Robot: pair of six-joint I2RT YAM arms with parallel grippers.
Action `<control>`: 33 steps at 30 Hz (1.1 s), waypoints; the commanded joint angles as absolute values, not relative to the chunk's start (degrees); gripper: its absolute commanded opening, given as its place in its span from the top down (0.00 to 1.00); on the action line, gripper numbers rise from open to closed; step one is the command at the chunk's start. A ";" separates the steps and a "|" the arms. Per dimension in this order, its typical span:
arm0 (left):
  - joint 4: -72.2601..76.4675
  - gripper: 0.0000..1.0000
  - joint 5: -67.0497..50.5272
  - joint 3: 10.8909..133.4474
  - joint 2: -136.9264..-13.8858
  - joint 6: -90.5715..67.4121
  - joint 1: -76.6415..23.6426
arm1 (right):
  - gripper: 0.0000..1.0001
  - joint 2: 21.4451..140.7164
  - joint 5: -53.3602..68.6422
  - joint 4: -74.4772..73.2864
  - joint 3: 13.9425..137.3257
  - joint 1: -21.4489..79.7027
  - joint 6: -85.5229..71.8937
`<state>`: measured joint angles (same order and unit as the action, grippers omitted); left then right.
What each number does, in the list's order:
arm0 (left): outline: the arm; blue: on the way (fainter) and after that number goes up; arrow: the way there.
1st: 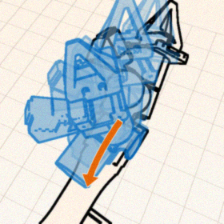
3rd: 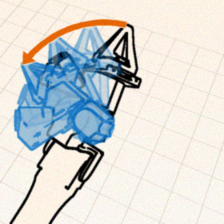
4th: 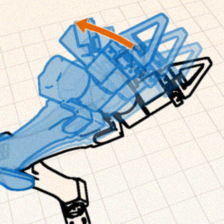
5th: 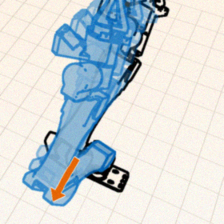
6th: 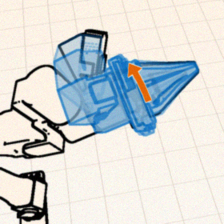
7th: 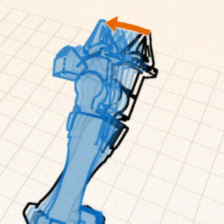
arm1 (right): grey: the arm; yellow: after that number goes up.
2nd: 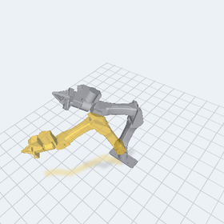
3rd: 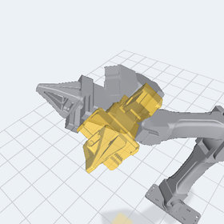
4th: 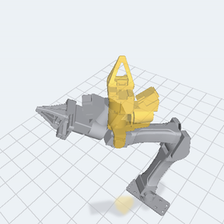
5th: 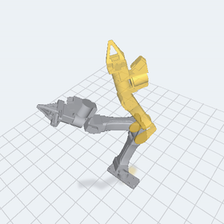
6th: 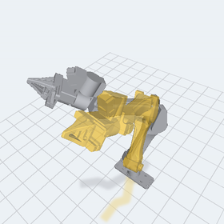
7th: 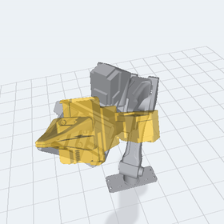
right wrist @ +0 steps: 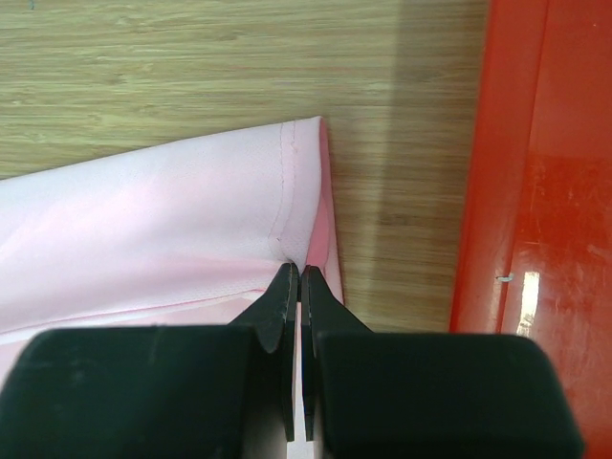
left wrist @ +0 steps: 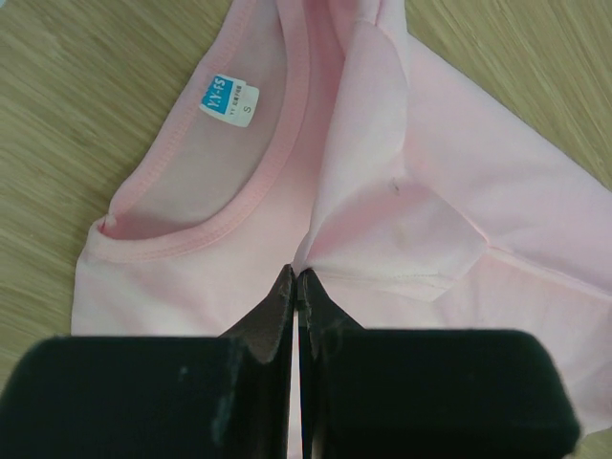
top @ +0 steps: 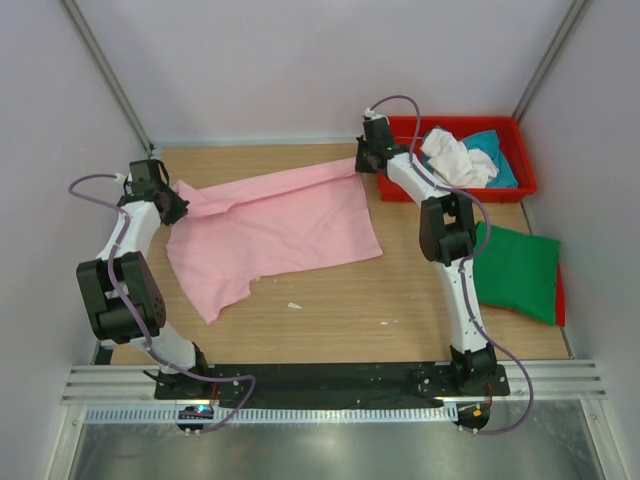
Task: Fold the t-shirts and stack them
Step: Fold the tshirt
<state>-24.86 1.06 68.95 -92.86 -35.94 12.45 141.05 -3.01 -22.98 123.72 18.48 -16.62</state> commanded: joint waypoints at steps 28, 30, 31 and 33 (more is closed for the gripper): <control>-24.26 1.00 3.16 64.95 -93.78 -44.30 13.89 | 0.99 135.88 -2.99 -27.16 120.50 18.46 -16.35; -24.17 1.00 3.25 64.51 -93.69 -44.38 13.89 | 0.99 135.79 -2.73 -27.07 120.06 18.46 -16.44; -24.17 1.00 3.34 64.34 -93.60 -44.38 13.89 | 0.99 135.97 -2.64 -27.07 120.15 18.54 -16.35; -24.17 1.00 3.34 64.16 -93.51 -44.38 13.89 | 0.99 135.88 -2.46 -27.25 120.32 18.46 -16.17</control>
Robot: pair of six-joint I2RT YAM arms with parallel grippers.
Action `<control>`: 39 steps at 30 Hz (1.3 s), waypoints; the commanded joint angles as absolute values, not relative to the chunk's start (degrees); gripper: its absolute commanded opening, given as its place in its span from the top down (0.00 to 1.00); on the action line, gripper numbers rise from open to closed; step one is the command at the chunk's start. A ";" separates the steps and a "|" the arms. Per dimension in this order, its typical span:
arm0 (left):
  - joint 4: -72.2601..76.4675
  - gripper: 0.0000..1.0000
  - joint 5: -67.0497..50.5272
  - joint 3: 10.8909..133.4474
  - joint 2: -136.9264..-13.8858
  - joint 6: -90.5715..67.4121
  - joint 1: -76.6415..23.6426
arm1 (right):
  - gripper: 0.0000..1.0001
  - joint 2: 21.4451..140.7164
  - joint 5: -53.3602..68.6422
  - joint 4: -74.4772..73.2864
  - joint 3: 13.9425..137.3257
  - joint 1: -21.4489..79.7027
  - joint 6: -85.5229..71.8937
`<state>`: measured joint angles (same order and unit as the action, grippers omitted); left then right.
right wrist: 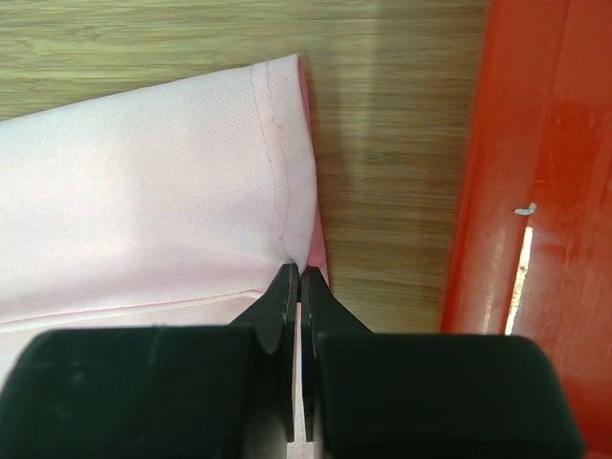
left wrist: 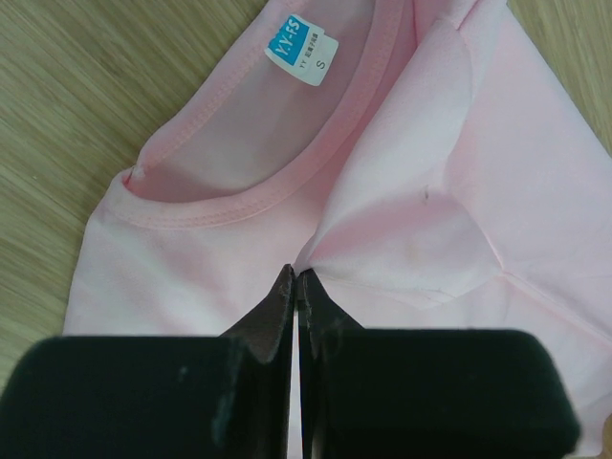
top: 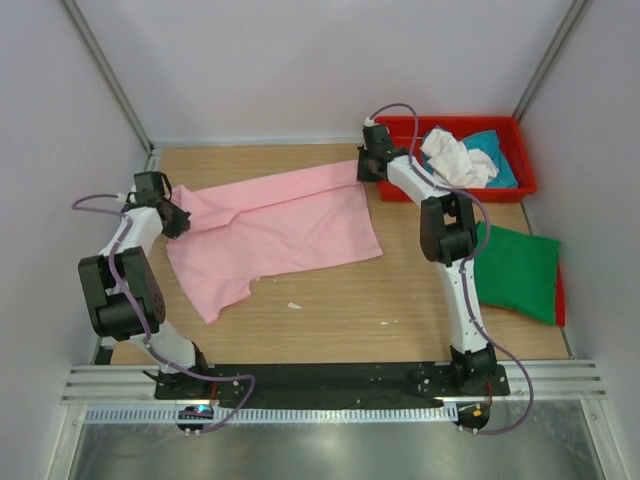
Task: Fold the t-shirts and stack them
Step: Fold the tshirt
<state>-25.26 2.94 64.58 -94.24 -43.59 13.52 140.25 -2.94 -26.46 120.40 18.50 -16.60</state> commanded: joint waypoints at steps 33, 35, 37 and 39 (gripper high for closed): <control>-24.09 0.01 9.75 82.61 -104.93 -45.53 14.15 | 0.06 128.14 9.84 -25.05 126.83 20.21 -11.60; -22.42 0.05 9.41 84.63 -108.00 -44.83 14.41 | 0.06 128.32 11.07 -24.35 126.39 20.65 -12.21; -20.66 0.08 8.88 85.51 -109.59 -44.39 14.50 | 0.06 129.37 12.04 -23.38 126.56 21.44 -12.74; -18.82 0.14 8.18 86.22 -111.35 -44.12 14.59 | 0.06 130.68 11.78 -22.85 126.83 22.84 -12.39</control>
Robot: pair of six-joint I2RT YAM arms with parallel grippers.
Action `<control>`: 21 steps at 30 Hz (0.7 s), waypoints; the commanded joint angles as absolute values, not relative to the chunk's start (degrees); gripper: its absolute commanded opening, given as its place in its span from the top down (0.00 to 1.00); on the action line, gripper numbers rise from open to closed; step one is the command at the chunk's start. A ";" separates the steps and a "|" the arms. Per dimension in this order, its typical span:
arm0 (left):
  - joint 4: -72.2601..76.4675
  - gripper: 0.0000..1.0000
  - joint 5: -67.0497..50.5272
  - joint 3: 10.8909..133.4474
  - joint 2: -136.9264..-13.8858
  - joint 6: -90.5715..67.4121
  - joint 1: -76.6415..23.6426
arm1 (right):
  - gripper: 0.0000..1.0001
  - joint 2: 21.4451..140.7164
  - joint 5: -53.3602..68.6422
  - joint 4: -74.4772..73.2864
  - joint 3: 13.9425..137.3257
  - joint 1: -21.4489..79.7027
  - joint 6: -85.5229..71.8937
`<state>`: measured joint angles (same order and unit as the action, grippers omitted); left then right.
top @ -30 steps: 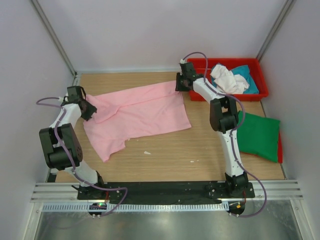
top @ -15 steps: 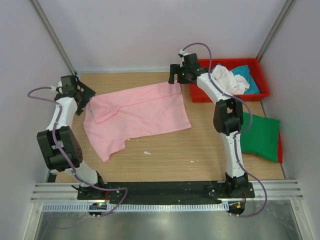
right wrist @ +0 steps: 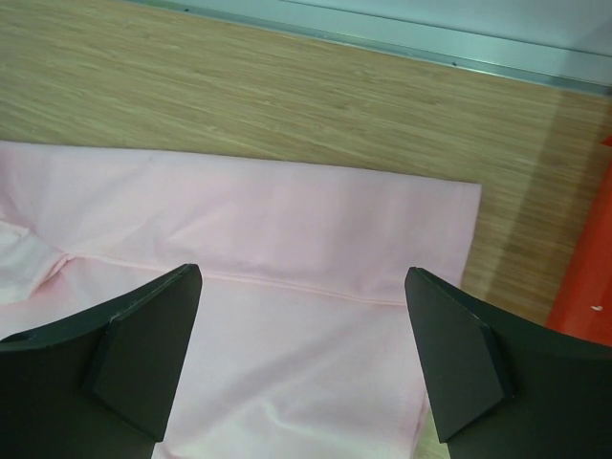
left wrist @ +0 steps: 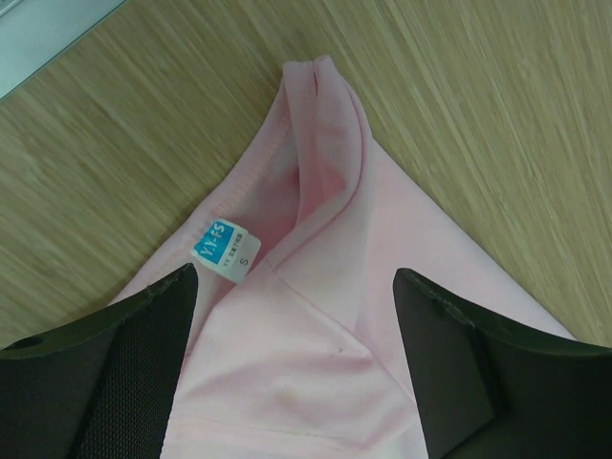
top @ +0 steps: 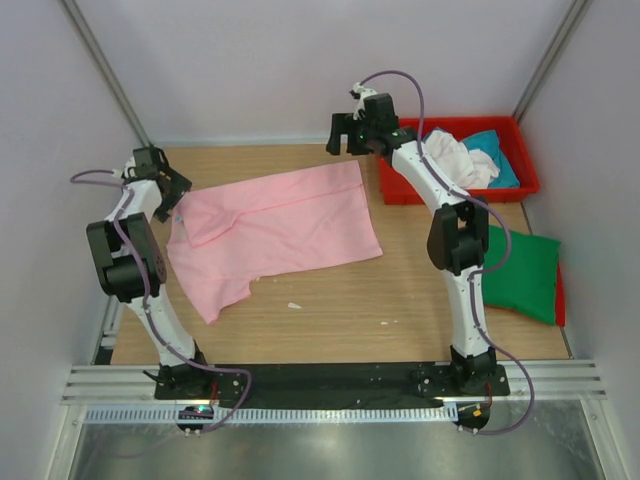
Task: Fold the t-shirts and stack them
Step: Fold the tshirt
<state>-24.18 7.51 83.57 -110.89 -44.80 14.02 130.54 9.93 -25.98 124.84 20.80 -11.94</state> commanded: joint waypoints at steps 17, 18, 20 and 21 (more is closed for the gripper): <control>-9.06 0.55 4.22 82.00 -114.35 -45.18 15.91 | 0.07 132.45 8.88 -23.73 125.77 25.14 -10.90; -8.97 0.55 4.04 81.91 -114.35 -45.00 16.00 | 0.06 132.36 8.62 -23.73 125.77 25.14 -10.81; -8.88 0.55 2.30 81.65 -114.00 -43.86 16.00 | 0.06 132.45 8.53 -23.82 126.03 25.14 -10.72; -8.79 0.55 1.59 81.22 -113.56 -43.42 16.08 | 0.06 132.54 8.53 -23.99 126.12 25.14 -10.81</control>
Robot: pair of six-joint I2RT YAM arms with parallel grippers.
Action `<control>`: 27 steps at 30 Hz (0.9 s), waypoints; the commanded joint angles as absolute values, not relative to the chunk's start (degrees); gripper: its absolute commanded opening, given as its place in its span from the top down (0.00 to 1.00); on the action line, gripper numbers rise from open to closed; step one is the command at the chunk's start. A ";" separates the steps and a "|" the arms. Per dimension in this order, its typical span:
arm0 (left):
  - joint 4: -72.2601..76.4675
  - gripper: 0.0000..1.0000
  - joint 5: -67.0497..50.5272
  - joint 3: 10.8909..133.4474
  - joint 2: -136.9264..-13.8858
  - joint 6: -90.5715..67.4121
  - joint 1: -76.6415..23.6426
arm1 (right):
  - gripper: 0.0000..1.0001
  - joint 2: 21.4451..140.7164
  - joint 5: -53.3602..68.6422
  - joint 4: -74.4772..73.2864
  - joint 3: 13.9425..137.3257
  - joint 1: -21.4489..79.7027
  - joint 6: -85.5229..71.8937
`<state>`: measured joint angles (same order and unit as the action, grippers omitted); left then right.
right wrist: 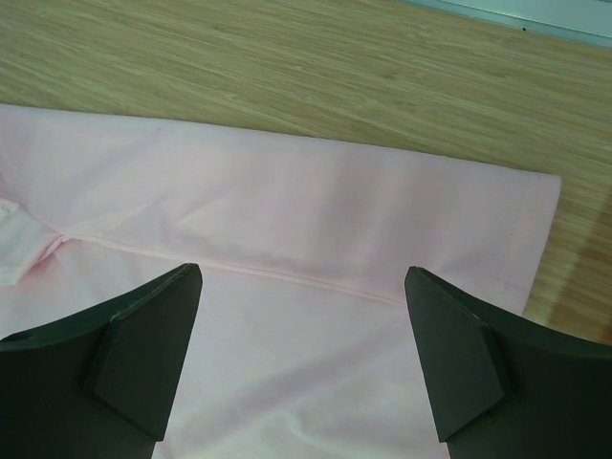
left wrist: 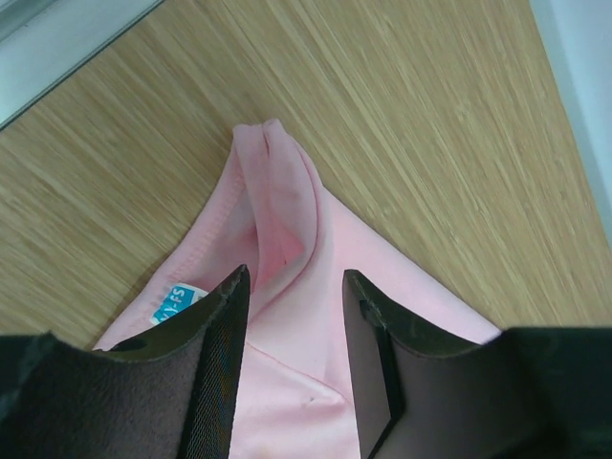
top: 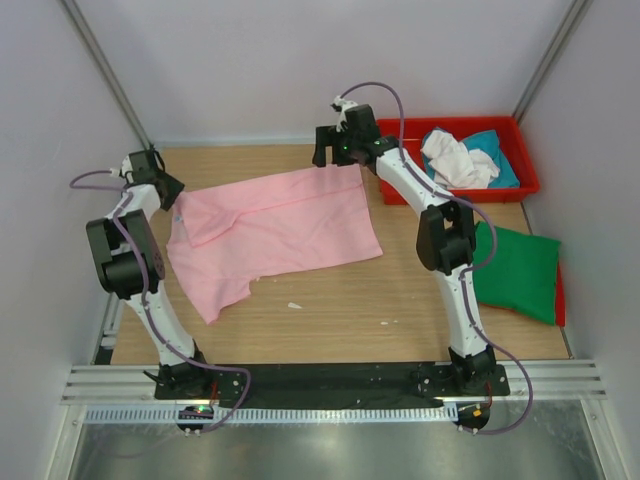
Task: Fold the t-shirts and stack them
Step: Fold the tshirt
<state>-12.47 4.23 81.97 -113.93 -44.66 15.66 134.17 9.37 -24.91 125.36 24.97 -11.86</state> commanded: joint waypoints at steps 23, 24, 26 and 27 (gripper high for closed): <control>-3.34 0.61 -11.60 74.18 -111.27 -39.11 19.77 | 0.06 133.33 8.00 -26.10 127.44 25.14 -10.28; -2.99 0.62 -11.95 74.18 -111.18 -38.94 19.78 | 0.06 133.50 8.00 -26.10 127.35 25.14 -10.37; -2.81 0.69 -12.04 74.18 -111.09 -38.59 19.69 | 0.06 133.59 7.91 -26.19 127.53 25.14 -10.37; -2.81 0.70 -12.13 74.27 -111.18 -38.50 19.69 | 0.06 133.77 8.08 -26.19 127.53 25.14 -10.55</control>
